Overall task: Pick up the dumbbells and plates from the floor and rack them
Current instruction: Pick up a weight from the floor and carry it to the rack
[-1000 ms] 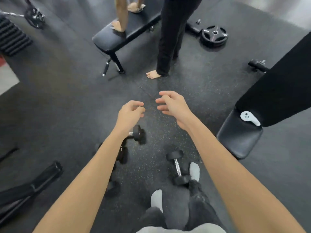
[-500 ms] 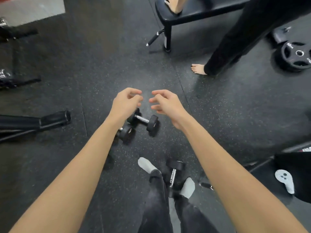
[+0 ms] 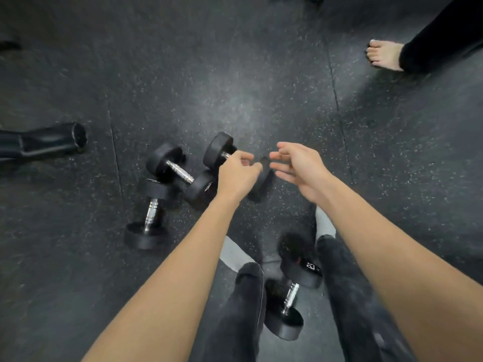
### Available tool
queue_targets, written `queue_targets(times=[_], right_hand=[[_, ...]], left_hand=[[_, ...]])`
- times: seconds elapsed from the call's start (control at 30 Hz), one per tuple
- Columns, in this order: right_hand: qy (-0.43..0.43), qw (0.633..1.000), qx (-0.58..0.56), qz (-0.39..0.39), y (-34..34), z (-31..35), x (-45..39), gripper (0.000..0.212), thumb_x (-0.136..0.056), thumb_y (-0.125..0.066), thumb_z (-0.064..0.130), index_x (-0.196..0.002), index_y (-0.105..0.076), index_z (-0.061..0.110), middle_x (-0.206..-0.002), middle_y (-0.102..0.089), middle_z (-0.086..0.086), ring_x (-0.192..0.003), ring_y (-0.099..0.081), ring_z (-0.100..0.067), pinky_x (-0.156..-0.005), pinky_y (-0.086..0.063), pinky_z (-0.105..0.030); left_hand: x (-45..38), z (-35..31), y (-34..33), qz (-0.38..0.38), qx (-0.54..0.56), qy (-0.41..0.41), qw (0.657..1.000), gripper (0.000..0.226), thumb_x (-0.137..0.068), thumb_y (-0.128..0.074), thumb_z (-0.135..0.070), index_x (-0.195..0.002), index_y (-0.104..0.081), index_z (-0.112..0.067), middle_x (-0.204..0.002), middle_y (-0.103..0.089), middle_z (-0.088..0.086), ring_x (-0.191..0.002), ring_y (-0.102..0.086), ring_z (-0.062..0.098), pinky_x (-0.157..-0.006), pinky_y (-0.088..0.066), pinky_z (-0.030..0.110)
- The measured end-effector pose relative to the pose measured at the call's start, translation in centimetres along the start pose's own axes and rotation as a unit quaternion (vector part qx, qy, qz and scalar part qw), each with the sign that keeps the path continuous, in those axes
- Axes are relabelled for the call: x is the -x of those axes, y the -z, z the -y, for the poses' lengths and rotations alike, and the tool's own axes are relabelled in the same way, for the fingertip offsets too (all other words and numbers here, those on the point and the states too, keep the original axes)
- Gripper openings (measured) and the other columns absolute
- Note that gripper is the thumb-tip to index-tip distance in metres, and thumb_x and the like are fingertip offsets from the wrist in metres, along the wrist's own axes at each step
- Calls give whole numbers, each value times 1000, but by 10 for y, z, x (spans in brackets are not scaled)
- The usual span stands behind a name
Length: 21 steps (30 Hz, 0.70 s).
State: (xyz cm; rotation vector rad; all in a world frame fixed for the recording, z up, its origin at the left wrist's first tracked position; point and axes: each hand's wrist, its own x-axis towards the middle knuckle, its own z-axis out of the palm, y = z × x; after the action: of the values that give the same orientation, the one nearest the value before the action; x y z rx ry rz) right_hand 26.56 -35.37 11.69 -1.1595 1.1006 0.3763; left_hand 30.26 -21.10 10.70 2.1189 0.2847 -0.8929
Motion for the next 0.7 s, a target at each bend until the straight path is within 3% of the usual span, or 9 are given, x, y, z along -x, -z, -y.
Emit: queue_targets(times=[0.2, 0.27, 0.33, 0.4, 0.43, 0.5, 0.57, 0.67, 0.7], right_hand=[[-84, 995, -46, -20, -3, -76, -138, 18, -107, -51, 22, -119, -63, 17, -99, -74, 0, -92, -71, -18, -74, -55, -30], [-110, 991, -62, -34, -5, -99, -178, 20, -107, -48, 22, -120, -62, 15, -96, -71, 0, -90, -68, -17, -72, -54, -29], [-134, 986, -86, -58, -8, -119, -217, 17, -107, -48, 21, -111, -62, 13, -91, -69, 0, -76, -64, -15, -63, -52, -24], [-157, 977, -108, -94, -9, -134, -251, 20, -104, -50, 18, -89, -60, 12, -82, -65, -1, -57, -50, -14, -49, -45, -22], [-169, 972, -118, -109, -9, -140, -265, 25, -104, -50, 18, -80, -57, 13, -78, -61, -2, -55, -45, -14, -49, -43, -23], [-191, 965, -137, -115, -9, -146, -281, 26, -104, -49, 20, -80, -55, 14, -79, -58, -3, -65, -51, -19, -63, -49, -28], [-220, 960, -149, -93, -7, -148, -288, 20, -105, -47, 22, -100, -63, 11, -96, -64, -9, -86, -58, -26, -82, -56, -36], [-243, 960, -124, -65, 1, -148, -282, 36, -106, -47, 24, -129, -67, 5, -133, -70, -17, -122, -66, -38, -114, -48, -44], [-243, 963, -101, -57, 5, -145, -278, 38, -106, -47, 25, -132, -66, 5, -140, -67, -17, -126, -65, -40, -113, -49, -44]], left_hand=[[-96, 75, -81, -21, -84, 24, 996, 71, -83, -77, -31, -147, -49, -16, -146, -53, 3, -129, -55, 25, -103, -46, 37], [-128, 92, -107, -26, -134, 18, 991, 81, -83, -77, -38, -152, -41, -18, -152, -48, 2, -133, -51, 29, -107, -45, 44], [-165, 105, -135, -14, -193, 18, 981, 85, -82, -77, -42, -153, -36, -22, -151, -49, 2, -133, -51, 33, -106, -45, 51], [-196, 113, -158, 11, -253, 24, 967, 83, -81, -77, -43, -151, -36, -22, -141, -55, 6, -129, -53, 35, -101, -47, 49], [-208, 117, -166, 21, -291, 23, 956, 80, -82, -77, -42, -149, -38, -21, -135, -59, 7, -125, -56, 36, -96, -48, 45], [-225, 118, -176, 21, -367, 16, 930, 69, -82, -76, -33, -141, -42, -19, -123, -66, 7, -116, -62, 34, -80, -44, 38], [-232, 111, -180, 28, -392, 29, 919, 58, -80, -75, -22, -130, -46, -16, -114, -68, 8, -109, -65, 32, -72, -40, 35], [-230, 100, -171, 58, -377, 62, 922, 67, -69, -81, -14, -128, -49, -16, -105, -67, 7, -100, -63, 30, -68, -43, 34], [-226, 96, -162, 61, -359, 78, 928, 72, -65, -83, -13, -130, -51, -19, -103, -66, 6, -98, -62, 29, -67, -46, 33]])
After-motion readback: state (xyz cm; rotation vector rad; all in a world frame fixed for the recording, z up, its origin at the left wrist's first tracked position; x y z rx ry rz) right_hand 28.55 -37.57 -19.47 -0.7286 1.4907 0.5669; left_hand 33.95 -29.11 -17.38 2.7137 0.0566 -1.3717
